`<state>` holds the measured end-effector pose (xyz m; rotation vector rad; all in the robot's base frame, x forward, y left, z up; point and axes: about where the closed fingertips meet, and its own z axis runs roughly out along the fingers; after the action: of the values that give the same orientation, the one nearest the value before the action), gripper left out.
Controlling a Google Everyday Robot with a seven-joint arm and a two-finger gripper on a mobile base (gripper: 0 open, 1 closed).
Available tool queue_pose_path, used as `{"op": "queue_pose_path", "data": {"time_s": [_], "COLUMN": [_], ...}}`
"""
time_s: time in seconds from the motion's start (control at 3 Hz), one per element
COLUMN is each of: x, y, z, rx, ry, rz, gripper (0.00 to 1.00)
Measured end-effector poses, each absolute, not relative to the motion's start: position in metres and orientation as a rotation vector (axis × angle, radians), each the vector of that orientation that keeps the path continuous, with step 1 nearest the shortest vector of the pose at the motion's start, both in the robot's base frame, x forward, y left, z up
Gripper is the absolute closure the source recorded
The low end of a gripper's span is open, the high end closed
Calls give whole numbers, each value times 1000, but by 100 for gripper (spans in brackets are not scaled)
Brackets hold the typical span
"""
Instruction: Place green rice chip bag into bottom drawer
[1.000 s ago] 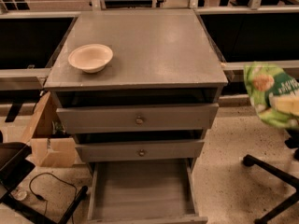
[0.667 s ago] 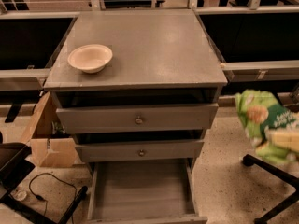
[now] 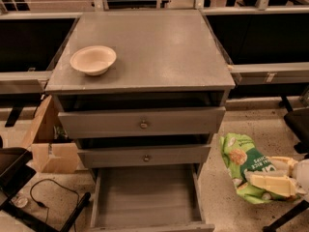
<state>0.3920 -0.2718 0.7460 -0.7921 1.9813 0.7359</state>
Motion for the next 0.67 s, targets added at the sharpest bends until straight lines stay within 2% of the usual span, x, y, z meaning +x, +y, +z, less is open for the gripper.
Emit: {"op": "queue_pose_path", "data": {"time_s": [0.33,0.67], "x": [392,398], "y": [-272,-245], "z": [746,727], "rx": [-792,-842], "ry": [1981,1992], "rz": [736,763], "gripper": [100,100]}}
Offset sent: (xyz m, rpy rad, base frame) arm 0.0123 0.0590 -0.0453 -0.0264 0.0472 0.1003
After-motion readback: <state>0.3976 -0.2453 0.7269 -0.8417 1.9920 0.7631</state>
